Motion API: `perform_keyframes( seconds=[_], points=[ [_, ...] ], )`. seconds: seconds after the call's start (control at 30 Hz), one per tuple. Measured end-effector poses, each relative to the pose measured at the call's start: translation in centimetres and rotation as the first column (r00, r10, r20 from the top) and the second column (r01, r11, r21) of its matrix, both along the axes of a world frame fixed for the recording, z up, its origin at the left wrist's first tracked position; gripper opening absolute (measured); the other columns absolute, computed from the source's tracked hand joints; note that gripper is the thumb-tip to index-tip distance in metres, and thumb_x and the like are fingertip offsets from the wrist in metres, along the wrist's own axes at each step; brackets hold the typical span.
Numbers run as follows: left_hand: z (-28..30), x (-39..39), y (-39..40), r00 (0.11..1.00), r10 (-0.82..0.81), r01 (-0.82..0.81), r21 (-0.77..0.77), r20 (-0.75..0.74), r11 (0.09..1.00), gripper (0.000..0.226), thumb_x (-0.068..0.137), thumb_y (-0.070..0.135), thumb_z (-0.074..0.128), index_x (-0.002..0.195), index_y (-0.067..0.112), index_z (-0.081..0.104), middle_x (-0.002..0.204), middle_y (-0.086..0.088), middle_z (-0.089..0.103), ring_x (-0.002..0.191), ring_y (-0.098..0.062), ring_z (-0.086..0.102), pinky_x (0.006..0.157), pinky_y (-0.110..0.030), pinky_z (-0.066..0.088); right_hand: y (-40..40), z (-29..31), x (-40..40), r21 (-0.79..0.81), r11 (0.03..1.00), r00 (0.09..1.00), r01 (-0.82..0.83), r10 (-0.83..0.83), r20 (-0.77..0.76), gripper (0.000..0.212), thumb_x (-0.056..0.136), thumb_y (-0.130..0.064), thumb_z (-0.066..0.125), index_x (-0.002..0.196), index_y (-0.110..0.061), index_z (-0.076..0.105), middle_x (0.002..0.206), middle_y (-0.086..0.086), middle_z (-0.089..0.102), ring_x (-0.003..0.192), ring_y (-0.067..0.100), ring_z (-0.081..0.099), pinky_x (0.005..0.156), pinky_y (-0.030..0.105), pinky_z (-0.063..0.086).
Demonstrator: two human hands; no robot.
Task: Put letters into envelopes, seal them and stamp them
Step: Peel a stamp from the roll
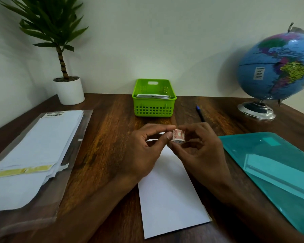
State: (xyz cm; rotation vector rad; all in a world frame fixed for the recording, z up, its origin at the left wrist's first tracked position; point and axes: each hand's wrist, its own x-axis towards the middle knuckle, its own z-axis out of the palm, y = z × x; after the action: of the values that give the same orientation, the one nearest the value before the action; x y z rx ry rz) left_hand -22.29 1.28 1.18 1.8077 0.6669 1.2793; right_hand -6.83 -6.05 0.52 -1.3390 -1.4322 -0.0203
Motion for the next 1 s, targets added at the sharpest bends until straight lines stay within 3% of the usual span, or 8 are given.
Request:
perform_keyframes(
  seconds=[0.1, 0.2, 0.3, 0.37, 0.47, 0.6, 0.73, 1.0],
  points=[
    [-0.04, 0.07, -0.1, 1.0, 0.004, -0.004, -0.092, -0.002, 0.996, 0.027, 0.091, 0.025, 0.073, 0.119, 0.027, 0.071, 0.112, 0.004, 0.072, 0.098, -0.014, 0.072, 0.077, -0.027, 0.062, 0.03, -0.15, -0.1, -0.014, 0.998, 0.996, 0.062, -0.062, -0.066, 0.033, 0.079, -0.039, 0.087, 0.102, -0.022, 0.069, 0.096, -0.005, 0.066, 0.08, 0.011, 0.066, 0.064, 0.024, 0.06],
    [0.09, 0.01, -0.2, 0.998, -0.057, 0.062, -0.301, 0.023, 0.952, 0.028, 0.09, 0.028, 0.074, 0.116, 0.02, 0.068, 0.096, -0.008, 0.075, 0.084, -0.023, 0.075, 0.072, -0.035, 0.064, 0.12, -0.23, 0.18, -0.045, 0.992, 0.986, 0.12, -0.125, -0.107, 0.034, 0.078, -0.046, 0.084, 0.097, -0.022, 0.068, 0.089, -0.007, 0.069, 0.072, 0.011, 0.067, 0.057, 0.026, 0.06],
    [-0.05, 0.23, -0.47, 0.99, -0.133, 0.141, -0.386, 0.048, 0.912, 0.028, 0.091, 0.028, 0.071, 0.115, 0.016, 0.068, 0.089, -0.009, 0.079, 0.082, -0.024, 0.077, 0.075, -0.037, 0.064, -0.05, -0.24, 0.21, -0.052, 0.991, 0.989, 0.125, -0.129, -0.07, 0.031, 0.077, -0.044, 0.086, 0.092, -0.024, 0.067, 0.086, -0.008, 0.067, 0.07, 0.011, 0.065, 0.052, 0.022, 0.056],
    [-0.14, 0.43, -0.56, 0.987, -0.129, 0.159, -0.412, 0.1, 0.897, 0.024, 0.092, 0.028, 0.07, 0.114, 0.017, 0.069, 0.092, -0.007, 0.079, 0.086, -0.02, 0.077, 0.077, -0.035, 0.064, -0.24, -0.05, -0.02, -0.053, 0.991, 0.992, 0.119, -0.12, -0.025, 0.034, 0.074, -0.05, 0.083, 0.089, -0.026, 0.065, 0.085, -0.009, 0.063, 0.071, 0.011, 0.062, 0.052, 0.022, 0.054],
    [-0.17, 0.35, -0.29, 0.98, -0.089, 0.161, -0.451, 0.178, 0.878, 0.02, 0.093, 0.021, 0.069, 0.111, 0.014, 0.071, 0.096, -0.009, 0.079, 0.091, -0.022, 0.077, 0.084, -0.04, 0.063, -0.33, 0.14, -0.34, -0.059, 0.996, 0.997, 0.071, -0.069, 0.041, 0.033, 0.074, -0.045, 0.088, 0.089, -0.026, 0.067, 0.085, -0.009, 0.062, 0.069, 0.012, 0.06, 0.053, 0.022, 0.053],
    [-0.21, -0.11, 0.1, 0.972, -0.037, 0.141, -0.451, 0.233, 0.881, 0.018, 0.091, 0.014, 0.071, 0.109, 0.012, 0.072, 0.098, -0.01, 0.079, 0.092, -0.025, 0.077, 0.086, -0.042, 0.061, -0.34, 0.21, -0.46, -0.074, 0.997, 1.0, -0.007, 0.009, 0.022, 0.036, 0.08, -0.044, 0.084, 0.103, -0.018, 0.076, 0.092, -0.007, 0.069, 0.075, 0.01, 0.067, 0.06, 0.022, 0.058],
    [-0.16, -0.11, 0.1, 0.981, 0.017, 0.053, -0.352, 0.193, 0.934, 0.017, 0.09, 0.015, 0.073, 0.107, 0.012, 0.073, 0.096, -0.005, 0.079, 0.09, -0.019, 0.077, 0.078, -0.032, 0.061, -0.29, 0.14, -0.27, -0.079, 0.997, 1.0, -0.004, 0.006, 0.017, 0.029, 0.088, -0.032, 0.081, 0.112, -0.016, 0.078, 0.095, -0.006, 0.072, 0.078, 0.009, 0.069, 0.064, 0.025, 0.061],
    [-0.14, -0.03, 0.12, 0.985, 0.08, -0.049, -0.192, 0.153, 0.98, 0.015, 0.088, 0.015, 0.076, 0.102, 0.012, 0.075, 0.093, 0.002, 0.079, 0.086, -0.012, 0.077, 0.075, -0.028, 0.062, -0.28, 0.13, -0.21, -0.067, 0.997, 1.0, 0.027, -0.028, -0.003, 0.015, 0.09, -0.019, 0.08, 0.105, -0.018, 0.079, 0.093, -0.007, 0.073, 0.08, 0.008, 0.07, 0.068, 0.024, 0.062]
  ],
)
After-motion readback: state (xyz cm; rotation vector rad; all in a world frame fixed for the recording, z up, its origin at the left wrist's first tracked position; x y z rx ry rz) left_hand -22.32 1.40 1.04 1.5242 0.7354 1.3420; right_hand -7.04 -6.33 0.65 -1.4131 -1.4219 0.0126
